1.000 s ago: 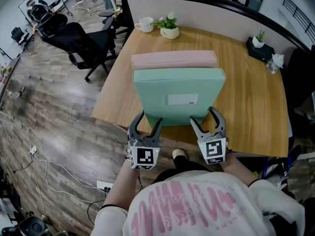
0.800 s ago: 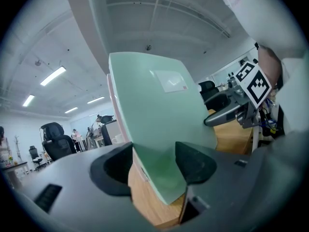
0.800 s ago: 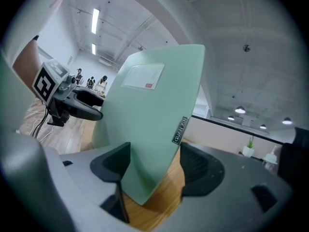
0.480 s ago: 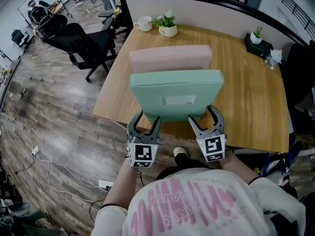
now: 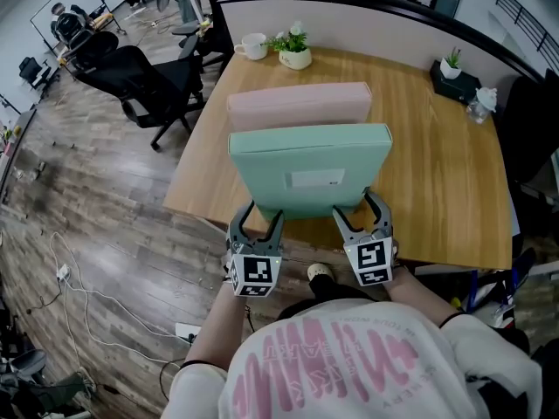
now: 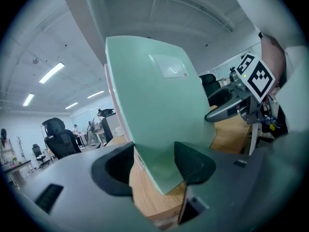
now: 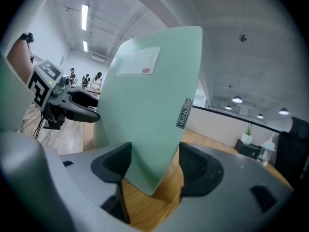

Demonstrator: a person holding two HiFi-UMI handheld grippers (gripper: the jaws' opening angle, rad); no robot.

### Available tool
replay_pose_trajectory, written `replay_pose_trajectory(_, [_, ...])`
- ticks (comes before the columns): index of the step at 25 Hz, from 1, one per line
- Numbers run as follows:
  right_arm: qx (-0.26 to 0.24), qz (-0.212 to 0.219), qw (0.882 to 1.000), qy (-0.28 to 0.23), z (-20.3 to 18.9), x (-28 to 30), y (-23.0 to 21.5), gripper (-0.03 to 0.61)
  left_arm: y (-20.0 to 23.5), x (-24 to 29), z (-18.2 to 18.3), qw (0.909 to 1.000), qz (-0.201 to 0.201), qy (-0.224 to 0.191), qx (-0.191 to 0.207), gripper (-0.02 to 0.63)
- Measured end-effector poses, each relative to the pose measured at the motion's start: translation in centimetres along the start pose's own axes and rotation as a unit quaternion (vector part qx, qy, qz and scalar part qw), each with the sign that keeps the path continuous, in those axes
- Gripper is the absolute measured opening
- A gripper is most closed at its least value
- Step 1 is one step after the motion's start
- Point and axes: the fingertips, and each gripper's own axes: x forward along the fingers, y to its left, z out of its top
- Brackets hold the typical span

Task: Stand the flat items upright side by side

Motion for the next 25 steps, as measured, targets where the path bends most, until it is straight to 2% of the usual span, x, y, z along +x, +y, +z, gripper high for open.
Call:
replay_pose_trajectory(7, [0.015,0.005,1.000,0.012,-0.8,0.1,0.4,0.309,-0.4,-0.1,-0.5,0.9999,-0.008,0.011,-0.003,0.253])
replay_pose_trajectory(11, [0.031,0.009,0.999,0.027,-1.4,0.3,0.6,0.308,-0.6,-0.3,-1.5,0.9993,-0.014,0.035,0.005,0.252])
replay_pose_trajectory(16, [0.042,0.009,0.998,0.039,-1.5,0.5,0.6,0.308,-0.7,-0.1,-1.8,0.9989,-0.013,0.045,0.003,0.241])
replay_pose_trajectory(20, [0.042,0.010,0.998,0.043,-1.5,0.9,0.7,0.310,-0.7,0.5,-2.0,0.9981,-0.013,0.058,0.012,0.268])
replay_pose_trajectory(25, [0.041,0.005,0.998,0.044,-1.5,1.2,0.6,0.308,-0.6,1.0,-2.0,0.9980,-0.016,0.059,0.014,0.267])
